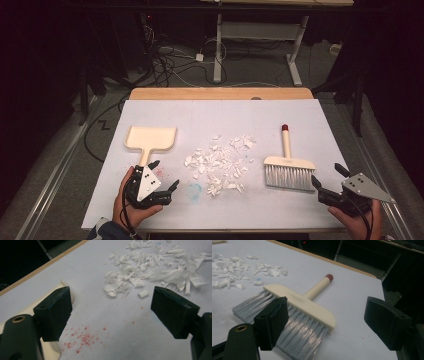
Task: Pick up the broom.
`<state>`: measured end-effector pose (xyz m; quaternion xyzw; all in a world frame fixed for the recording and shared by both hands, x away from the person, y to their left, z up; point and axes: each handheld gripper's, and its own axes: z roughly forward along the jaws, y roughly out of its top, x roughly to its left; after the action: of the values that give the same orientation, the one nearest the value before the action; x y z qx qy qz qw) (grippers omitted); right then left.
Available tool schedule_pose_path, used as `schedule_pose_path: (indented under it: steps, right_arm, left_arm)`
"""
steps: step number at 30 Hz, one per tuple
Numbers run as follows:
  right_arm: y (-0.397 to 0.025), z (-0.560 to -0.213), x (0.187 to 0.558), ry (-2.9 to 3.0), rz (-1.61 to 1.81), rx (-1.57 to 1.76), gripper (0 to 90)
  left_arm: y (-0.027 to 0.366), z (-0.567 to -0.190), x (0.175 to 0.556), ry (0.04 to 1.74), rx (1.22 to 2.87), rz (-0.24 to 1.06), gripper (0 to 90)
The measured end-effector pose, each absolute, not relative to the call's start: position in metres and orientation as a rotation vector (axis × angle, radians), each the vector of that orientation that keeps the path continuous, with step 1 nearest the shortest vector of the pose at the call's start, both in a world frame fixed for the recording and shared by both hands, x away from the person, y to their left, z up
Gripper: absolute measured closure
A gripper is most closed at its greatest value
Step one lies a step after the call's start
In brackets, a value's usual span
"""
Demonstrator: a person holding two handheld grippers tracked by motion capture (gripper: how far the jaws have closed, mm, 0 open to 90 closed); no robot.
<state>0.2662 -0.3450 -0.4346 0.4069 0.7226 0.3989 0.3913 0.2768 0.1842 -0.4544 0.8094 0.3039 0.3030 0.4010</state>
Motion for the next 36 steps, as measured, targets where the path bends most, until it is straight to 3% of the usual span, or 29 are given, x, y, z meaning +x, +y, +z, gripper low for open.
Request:
schedule_pose_path:
  steps: [20,36]
  right_arm:
    - [-0.345,-0.433,0.277,1.841,0.994,1.058,20.3]
    - [-0.346,-0.424,0.314,1.856,0.974,1.148,20.9]
  left_arm:
    - [0.182,-0.459,0.274,0.743,2.076,0.765,16.3]
    - [0.182,-0.461,0.27,0.75,2.092,0.773,17.1]
